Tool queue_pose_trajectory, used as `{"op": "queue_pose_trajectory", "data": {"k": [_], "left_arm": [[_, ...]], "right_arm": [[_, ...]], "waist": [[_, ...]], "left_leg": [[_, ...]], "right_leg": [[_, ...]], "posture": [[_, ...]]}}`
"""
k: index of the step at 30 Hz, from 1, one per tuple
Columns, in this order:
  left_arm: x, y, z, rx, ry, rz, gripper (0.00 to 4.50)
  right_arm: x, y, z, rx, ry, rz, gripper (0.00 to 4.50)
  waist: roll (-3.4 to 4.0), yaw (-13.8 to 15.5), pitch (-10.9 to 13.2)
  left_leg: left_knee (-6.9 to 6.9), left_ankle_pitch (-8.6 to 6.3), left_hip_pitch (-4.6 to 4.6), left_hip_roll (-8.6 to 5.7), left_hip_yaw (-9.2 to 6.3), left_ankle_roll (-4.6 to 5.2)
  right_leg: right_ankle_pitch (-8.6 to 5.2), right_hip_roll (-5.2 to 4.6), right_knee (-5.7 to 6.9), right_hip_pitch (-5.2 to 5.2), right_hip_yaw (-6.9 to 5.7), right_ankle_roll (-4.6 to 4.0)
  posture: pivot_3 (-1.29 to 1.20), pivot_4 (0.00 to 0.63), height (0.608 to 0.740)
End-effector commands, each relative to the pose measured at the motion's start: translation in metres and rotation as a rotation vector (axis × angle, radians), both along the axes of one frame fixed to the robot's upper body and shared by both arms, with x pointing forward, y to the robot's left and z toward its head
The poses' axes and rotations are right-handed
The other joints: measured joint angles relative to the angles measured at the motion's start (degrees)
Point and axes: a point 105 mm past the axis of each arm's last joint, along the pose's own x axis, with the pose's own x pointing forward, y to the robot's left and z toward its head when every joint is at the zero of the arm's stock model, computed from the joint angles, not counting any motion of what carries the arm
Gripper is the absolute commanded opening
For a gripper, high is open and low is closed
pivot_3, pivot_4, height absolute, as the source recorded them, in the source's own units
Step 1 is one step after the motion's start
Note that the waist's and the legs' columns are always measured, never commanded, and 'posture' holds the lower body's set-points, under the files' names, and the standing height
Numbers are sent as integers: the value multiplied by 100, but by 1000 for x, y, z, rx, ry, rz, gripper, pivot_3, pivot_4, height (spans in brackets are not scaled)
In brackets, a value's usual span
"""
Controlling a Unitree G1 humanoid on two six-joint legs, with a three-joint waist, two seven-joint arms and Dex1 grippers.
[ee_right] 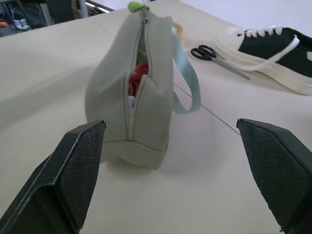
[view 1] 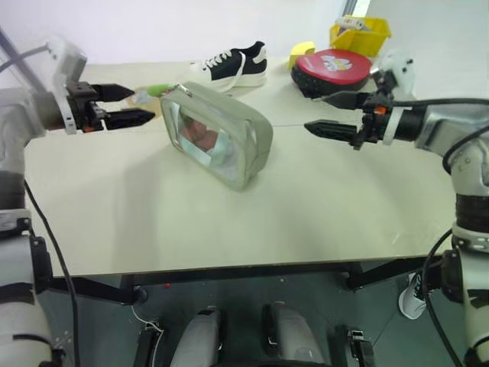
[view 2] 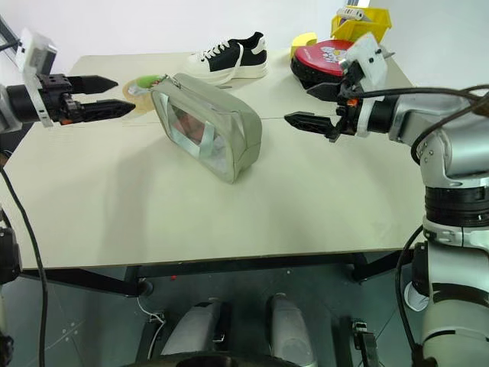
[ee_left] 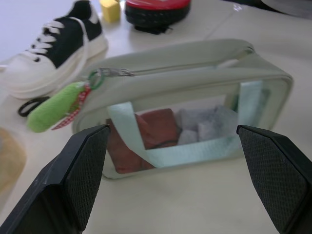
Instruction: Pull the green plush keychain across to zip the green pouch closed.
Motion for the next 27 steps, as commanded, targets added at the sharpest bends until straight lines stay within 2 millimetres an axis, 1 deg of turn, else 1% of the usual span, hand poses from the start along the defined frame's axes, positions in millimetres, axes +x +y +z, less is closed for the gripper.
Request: {"op": "queue_pose_trajectory", "data": {"k": [1,6,10,12,16,19,23,27], "left_arm": [[-1,8,18,15,-70,24,4436],[5,11,25,-28,-100,59,4436],[6,10,22,-12,-102,59,4436],[5,6,22,-13,-108,46,4436],[-5,-6,21,19,-106,-8,4436],[-16,-17,20,41,-109,-60,4436],[-44,-34,26,45,-81,-179,4436],[-58,-36,23,73,-65,-200,4436]], "right_arm": [[-6,7,16,13,-46,22,4500],[-6,9,18,13,-58,9,4500],[-5,12,18,9,-63,3,4500],[-5,16,18,9,-69,5,4500],[-7,39,16,23,-77,35,4500],[-11,59,5,-7,-70,73,4500],[-13,92,-8,-9,-57,135,4500],[-7,113,-15,-6,-63,147,4500]], "waist": [[0,4,0],[-1,30,0],[0,16,0],[0,11,0],[0,-19,1],[0,-5,1],[0,-7,1],[1,-11,1]], "left_leg": [[0,0,0,0,0,0],[4,0,-5,0,0,0],[4,0,-7,-1,1,0],[4,0,-7,0,0,0],[2,0,-7,0,1,0],[0,0,-8,0,0,-1],[3,0,-10,0,0,-1],[2,0,-10,0,0,-1]], "right_leg": [[0,0,0,0,0,0],[0,-3,2,-3,0,0],[0,-5,2,-6,0,0],[0,-4,3,-8,0,0],[0,-4,7,-12,2,0],[0,-4,11,-16,3,0],[0,-4,10,-15,3,0],[0,-4,10,-17,3,0]], "posture": [[0,150,740],[0,150,740],[0,150,740],[0,150,740],[0,150,740],[0,150,740],[0,150,740],[0,150,740]]}}
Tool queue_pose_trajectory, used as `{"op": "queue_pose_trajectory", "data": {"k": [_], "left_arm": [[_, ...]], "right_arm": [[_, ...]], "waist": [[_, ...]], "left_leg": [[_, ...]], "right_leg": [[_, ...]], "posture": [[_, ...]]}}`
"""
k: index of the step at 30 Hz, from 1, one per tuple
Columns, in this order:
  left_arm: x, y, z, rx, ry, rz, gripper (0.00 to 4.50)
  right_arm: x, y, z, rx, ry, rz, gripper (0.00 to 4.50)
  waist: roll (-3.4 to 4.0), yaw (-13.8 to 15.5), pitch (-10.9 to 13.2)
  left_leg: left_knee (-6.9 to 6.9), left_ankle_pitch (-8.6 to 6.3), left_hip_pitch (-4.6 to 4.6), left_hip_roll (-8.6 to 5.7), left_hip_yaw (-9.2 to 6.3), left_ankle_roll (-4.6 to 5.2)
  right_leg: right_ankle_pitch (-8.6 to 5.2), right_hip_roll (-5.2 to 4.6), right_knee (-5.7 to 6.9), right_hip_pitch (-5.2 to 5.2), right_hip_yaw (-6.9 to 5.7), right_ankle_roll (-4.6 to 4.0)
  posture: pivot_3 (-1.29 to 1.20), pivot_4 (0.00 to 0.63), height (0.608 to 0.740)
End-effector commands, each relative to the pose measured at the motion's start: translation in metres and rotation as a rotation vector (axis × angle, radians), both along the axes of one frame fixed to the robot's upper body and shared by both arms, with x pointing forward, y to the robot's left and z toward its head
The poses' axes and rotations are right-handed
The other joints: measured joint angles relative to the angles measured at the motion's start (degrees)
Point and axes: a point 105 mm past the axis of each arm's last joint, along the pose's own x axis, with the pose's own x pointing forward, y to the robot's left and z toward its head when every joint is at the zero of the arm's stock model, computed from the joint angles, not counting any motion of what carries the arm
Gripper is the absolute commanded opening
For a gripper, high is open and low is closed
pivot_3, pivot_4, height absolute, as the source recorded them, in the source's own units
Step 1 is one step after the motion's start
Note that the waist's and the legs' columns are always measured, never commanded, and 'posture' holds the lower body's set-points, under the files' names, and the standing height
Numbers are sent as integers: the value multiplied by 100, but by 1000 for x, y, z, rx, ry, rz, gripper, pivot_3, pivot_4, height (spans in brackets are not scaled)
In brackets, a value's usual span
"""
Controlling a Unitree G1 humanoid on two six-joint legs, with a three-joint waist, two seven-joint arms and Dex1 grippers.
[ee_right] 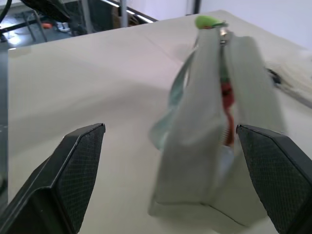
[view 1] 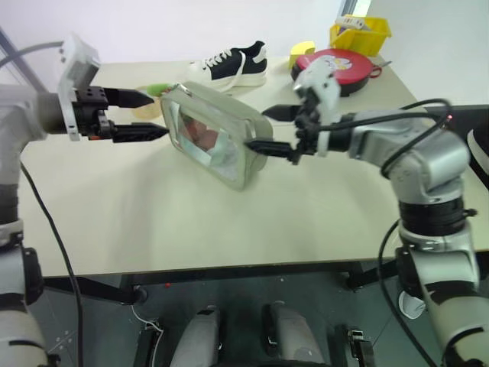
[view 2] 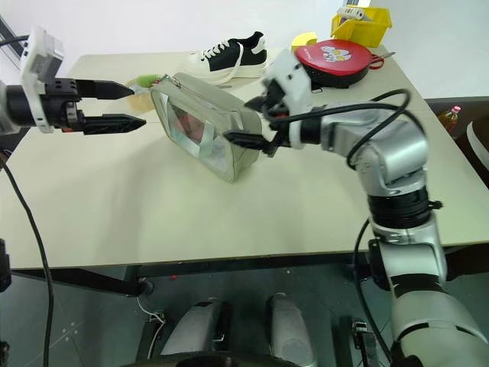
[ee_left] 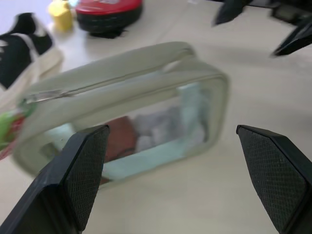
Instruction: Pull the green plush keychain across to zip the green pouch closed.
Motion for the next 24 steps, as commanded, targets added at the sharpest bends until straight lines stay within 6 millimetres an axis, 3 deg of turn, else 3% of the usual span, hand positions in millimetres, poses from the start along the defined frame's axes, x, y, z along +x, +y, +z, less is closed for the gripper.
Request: {"op": "queue_pose_trajectory", "data": {"k": [1,5,7,9,15,21,24], "left_arm": [[-16,3,12,0,-42,-8,4436],[-19,5,10,3,-47,17,4436],[-20,4,9,3,-49,24,4500],[-20,4,8,-2,-52,33,4500],[-19,6,7,-18,-56,59,4500],[-15,8,4,-27,-53,73,4500],[-13,7,3,-34,-53,71,4500]], "right_arm": [[4,15,8,-15,-94,6,4500],[13,21,-15,-104,-116,2,4500],[19,20,-25,-162,-148,1,3976],[24,18,-30,-201,-185,-6,3192],[32,6,-24,-266,-291,-2,106],[41,-43,-5,-441,-447,33,9],[50,-69,-4,-471,-428,19,9]], "waist": [[0,3,0],[-1,24,0],[-1,20,0],[-1,15,0],[0,1,0],[0,35,1],[0,14,1]], "left_leg": [[0,0,0,0,-1,-1],[3,1,1,0,-1,-1],[5,1,1,-1,0,-1],[5,1,1,-1,0,-1],[4,1,1,-1,-1,-2],[6,1,1,-3,0,-1],[5,1,1,-3,1,-1]], "right_leg": [[0,0,0,1,0,0],[0,1,1,3,-1,0],[0,1,0,4,-1,0],[0,1,0,4,-1,0],[0,3,1,3,-1,0],[0,3,-5,7,-2,0],[0,3,-6,8,-2,0]], "posture": [[0,150,740],[0,150,740],[0,150,740],[0,150,740],[0,150,740],[0,150,740],[0,150,740]]}}
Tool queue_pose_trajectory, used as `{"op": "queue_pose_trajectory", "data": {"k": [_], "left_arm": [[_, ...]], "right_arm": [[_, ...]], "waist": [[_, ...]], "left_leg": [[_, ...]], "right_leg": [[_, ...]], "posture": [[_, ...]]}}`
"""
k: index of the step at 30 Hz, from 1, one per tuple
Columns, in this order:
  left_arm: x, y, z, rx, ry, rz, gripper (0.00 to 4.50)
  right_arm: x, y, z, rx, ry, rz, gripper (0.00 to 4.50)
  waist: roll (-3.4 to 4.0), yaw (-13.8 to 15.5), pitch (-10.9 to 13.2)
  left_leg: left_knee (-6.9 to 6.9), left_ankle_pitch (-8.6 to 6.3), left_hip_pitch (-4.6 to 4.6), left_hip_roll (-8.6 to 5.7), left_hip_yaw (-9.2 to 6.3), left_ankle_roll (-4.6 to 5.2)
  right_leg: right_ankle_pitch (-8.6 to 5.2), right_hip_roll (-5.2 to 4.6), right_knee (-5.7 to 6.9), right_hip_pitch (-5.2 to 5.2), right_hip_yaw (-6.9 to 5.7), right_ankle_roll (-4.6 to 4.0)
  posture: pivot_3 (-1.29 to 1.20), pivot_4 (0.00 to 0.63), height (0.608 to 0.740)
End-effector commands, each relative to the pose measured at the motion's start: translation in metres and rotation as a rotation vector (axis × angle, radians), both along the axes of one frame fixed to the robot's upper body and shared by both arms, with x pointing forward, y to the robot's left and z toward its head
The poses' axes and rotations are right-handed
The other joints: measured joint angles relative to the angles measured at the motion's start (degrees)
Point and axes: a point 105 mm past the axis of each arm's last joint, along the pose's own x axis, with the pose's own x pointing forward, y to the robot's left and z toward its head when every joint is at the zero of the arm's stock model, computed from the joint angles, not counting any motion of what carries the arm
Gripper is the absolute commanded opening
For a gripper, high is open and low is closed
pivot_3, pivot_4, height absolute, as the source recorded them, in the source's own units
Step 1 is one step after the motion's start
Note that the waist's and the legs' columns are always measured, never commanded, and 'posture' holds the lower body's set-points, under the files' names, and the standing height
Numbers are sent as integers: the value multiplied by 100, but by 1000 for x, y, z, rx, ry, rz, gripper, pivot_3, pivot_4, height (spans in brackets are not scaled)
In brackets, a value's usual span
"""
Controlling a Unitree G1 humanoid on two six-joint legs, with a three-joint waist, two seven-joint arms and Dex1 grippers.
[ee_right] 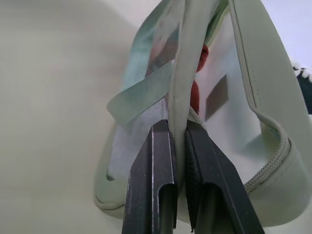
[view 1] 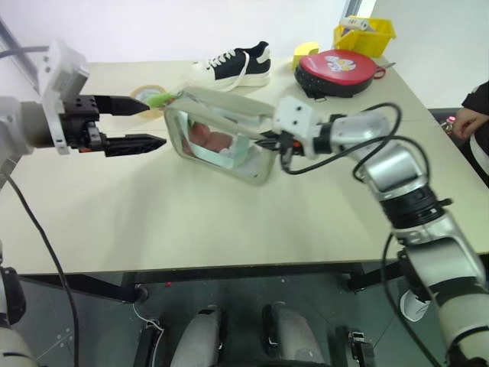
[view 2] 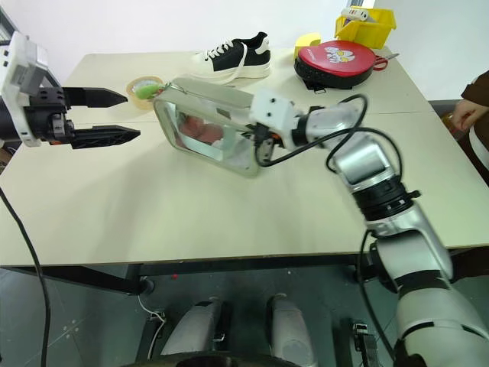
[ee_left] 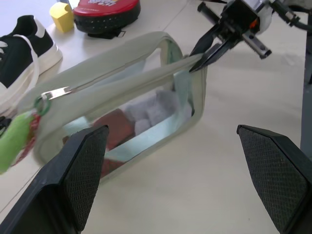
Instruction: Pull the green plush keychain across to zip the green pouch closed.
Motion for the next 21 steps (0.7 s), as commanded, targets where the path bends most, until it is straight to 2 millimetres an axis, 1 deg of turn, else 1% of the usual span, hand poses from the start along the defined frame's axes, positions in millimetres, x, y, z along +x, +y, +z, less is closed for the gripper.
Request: {"op": "queue_pose_trajectory", "data": {"k": [1,4,5,10,13,14,15,16,17,19,21], "left_arm": [[-1,0,9,-3,-54,-1,4500],[1,-3,7,-9,-52,-8,4500],[2,-3,6,-8,-51,-10,4500],[3,-6,6,-13,-46,-21,4500],[5,-8,4,-11,-44,-24,4500],[5,-8,4,-10,-43,-24,4500],[5,-8,4,-9,-42,-24,4500],[4,-7,4,-10,-42,-23,4500],[4,-6,4,-11,-42,-20,4500],[4,-5,4,-11,-43,-13,4500],[4,-4,4,-10,-41,-11,4500]], "right_arm": [[8,-25,18,-20,-54,-10,9],[22,-47,10,-84,-84,-56,9],[23,-52,8,-99,-88,-57,9],[32,-62,6,-103,-101,-66,9],[35,-63,3,-51,-64,-78,1214],[35,-62,4,-42,-65,-77,1698],[34,-61,7,-36,-66,-72,2200],[33,-60,10,-27,-65,-66,2793],[31,-58,15,-17,-62,-57,3165],[28,-54,26,14,-56,-38,3165],[26,-45,45,58,-69,-21,3165]], "waist": [[0,-17,0],[0,-30,0],[0,-30,0],[2,-19,1],[2,-17,1],[2,-21,1],[3,-23,2],[4,-25,2],[4,-26,2],[4,-25,2],[6,-37,4]], "left_leg": [[-1,0,0,0,1,0],[-3,0,3,1,1,-1],[-3,1,3,1,2,-2],[-3,15,3,1,3,-26],[-2,15,3,1,2,-27],[-2,17,3,1,2,-29],[-2,17,3,1,2,-30],[-3,18,3,1,2,-31],[-3,18,3,1,2,-32],[-4,20,3,1,2,-35],[-4,20,3,1,2,-35]], "right_leg": [[0,0,0,-1,0,0],[0,1,1,-1,0,0],[0,1,1,-1,1,0],[0,0,1,0,1,0],[0,0,0,2,1,0],[0,-1,0,2,2,0],[0,0,1,1,2,0],[0,-1,1,0,2,0],[0,0,1,-1,2,0],[0,0,1,-1,2,0],[0,0,1,-1,2,0]], "posture": [[0,150,740],[0,150,740],[0,150,740],[0,150,740],[0,150,740],[0,150,740],[0,150,740],[0,150,740],[0,150,740],[0,150,740],[0,150,740]]}}
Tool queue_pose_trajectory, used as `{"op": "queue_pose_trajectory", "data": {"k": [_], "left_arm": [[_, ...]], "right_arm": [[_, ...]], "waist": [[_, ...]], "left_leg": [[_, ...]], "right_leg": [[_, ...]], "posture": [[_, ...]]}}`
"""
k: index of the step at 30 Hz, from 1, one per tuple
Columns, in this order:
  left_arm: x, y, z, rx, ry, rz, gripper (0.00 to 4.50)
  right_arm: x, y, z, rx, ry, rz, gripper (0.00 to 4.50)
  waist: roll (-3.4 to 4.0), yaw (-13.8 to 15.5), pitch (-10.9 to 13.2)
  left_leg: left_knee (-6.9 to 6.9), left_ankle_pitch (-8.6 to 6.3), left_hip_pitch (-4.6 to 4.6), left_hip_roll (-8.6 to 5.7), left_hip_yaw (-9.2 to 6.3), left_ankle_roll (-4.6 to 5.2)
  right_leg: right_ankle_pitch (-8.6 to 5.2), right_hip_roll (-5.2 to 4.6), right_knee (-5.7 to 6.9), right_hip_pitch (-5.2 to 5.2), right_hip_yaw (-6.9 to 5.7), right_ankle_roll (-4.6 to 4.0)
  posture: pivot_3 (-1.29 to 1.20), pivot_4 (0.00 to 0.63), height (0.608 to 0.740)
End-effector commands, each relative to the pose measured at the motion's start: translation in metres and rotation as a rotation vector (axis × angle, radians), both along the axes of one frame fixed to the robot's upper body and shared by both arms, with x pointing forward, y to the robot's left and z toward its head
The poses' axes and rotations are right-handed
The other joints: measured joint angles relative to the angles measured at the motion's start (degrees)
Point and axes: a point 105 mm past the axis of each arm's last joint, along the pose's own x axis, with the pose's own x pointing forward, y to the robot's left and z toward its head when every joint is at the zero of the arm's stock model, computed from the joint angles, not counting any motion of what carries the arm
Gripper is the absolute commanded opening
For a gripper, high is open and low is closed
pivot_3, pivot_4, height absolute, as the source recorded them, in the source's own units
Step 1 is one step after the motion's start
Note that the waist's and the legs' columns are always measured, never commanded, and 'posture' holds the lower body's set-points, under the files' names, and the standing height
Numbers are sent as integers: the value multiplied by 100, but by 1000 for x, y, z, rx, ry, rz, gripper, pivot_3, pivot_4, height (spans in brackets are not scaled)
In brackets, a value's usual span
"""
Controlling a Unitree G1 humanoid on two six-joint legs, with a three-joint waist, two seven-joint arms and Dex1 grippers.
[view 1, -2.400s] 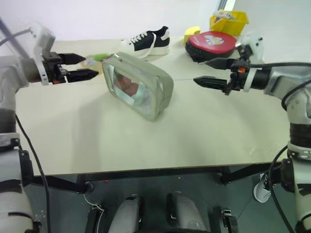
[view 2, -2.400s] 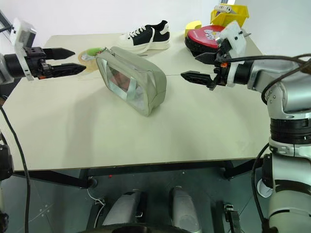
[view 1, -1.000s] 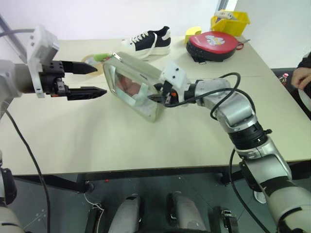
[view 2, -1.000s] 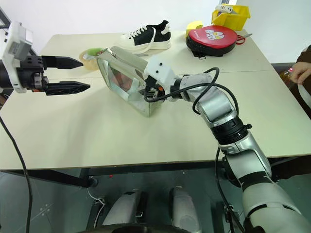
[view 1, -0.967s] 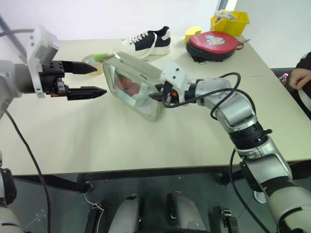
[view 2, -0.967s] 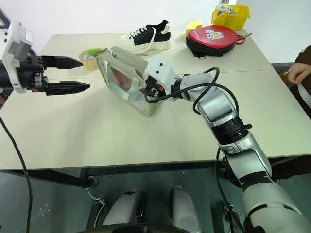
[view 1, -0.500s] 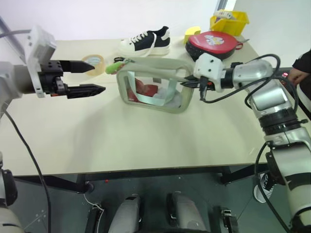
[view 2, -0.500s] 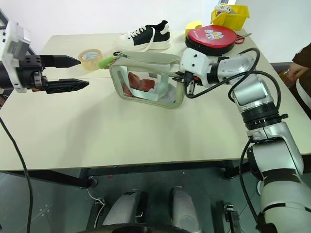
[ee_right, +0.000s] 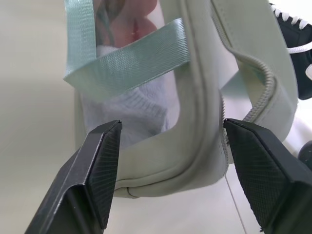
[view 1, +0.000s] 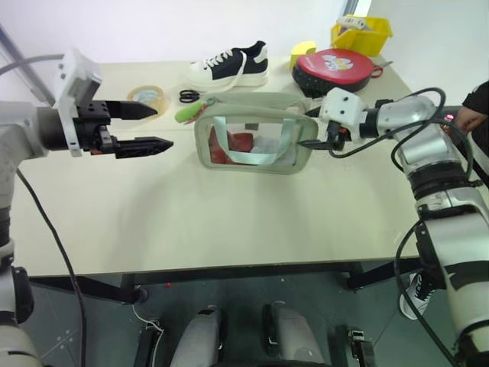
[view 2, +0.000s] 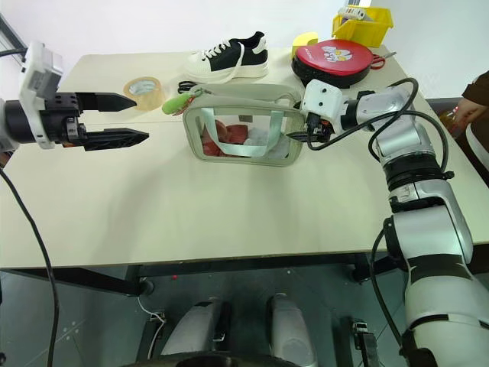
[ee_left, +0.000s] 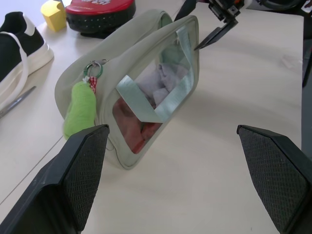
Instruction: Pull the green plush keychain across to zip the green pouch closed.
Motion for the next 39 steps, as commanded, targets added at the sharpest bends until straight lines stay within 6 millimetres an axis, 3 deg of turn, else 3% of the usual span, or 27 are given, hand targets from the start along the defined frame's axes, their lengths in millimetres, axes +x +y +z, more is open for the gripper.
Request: {"op": "queue_pose_trajectory", "data": {"k": [1,5,10,14,17,21,22,31,39], "left_arm": [[-3,3,12,3,-54,10,4500],[-2,-1,13,-1,-59,-5,4500],[-1,-6,12,0,-61,-20,4500],[-2,-6,12,-1,-63,-15,4500],[-3,-4,11,-2,-63,-6,4500],[-6,-3,9,-3,-62,4,4500],[-6,-3,9,-5,-62,6,4500],[-8,1,8,-7,-62,27,4500],[-8,1,6,-8,-59,28,4500]], "right_arm": [[-6,21,56,89,-110,60,3165],[-6,51,75,107,-136,78,3165],[0,83,49,27,-72,90,3165],[2,96,30,-3,-18,100,3165],[3,96,25,-20,-8,96,2330],[1,96,23,-49,-23,128,197],[1,97,23,-50,-28,137,22],[-16,107,48,-55,-94,258,22],[-48,109,43,-9,17,302,22]], "waist": [[3,-15,2],[3,-35,2],[2,21,1],[2,19,1],[2,14,1],[2,-13,1],[2,-16,1],[3,-19,2],[3,3,2]], "left_leg": [[0,0,0,0,0,0],[-3,1,0,1,0,-2],[0,2,0,1,-1,-4],[1,3,-1,0,-1,-5],[0,3,-1,0,-1,-5],[-1,3,-1,0,-2,-6],[-2,3,-1,0,-2,-6],[-2,4,-1,0,-1,-7],[-3,3,-1,0,-2,-6]], "right_leg": [[0,0,0,-1,0,0],[0,1,6,-6,1,0],[0,0,6,-3,1,0],[0,-1,5,-3,1,0],[0,-1,5,-3,0,0],[0,0,5,-5,0,0],[0,0,6,-5,0,0],[0,1,6,-7,0,0],[0,0,5,-6,0,0]], "posture": [[0,150,740],[0,150,740],[0,150,740],[0,150,740],[0,150,740],[0,150,740],[0,150,740],[0,150,740],[0,150,740]]}}
